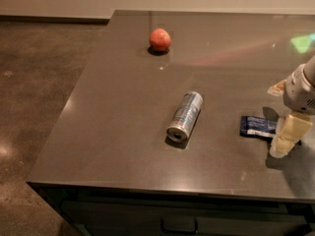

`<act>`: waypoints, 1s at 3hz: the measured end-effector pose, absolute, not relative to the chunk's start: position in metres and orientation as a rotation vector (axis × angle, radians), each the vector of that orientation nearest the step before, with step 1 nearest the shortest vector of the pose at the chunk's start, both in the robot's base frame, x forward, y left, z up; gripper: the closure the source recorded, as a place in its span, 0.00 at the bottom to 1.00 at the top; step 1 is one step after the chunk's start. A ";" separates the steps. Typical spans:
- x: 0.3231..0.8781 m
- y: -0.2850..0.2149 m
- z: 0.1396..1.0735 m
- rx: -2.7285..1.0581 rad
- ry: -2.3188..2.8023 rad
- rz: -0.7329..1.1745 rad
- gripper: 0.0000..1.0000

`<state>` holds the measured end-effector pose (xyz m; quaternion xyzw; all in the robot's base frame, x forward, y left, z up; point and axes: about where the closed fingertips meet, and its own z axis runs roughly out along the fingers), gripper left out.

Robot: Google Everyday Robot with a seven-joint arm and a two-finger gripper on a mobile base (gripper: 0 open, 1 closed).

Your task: Move rxbar blueberry near apple

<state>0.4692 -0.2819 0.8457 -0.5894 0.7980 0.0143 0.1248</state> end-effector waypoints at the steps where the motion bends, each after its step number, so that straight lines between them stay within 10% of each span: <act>1: 0.470 -0.288 0.839 -1.725 2.346 0.036 0.17; 3: 0.471 -0.295 0.834 -1.749 2.374 0.037 0.64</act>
Offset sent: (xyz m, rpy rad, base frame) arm 0.0019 -0.0190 -0.0197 -0.0490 0.0673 -0.0046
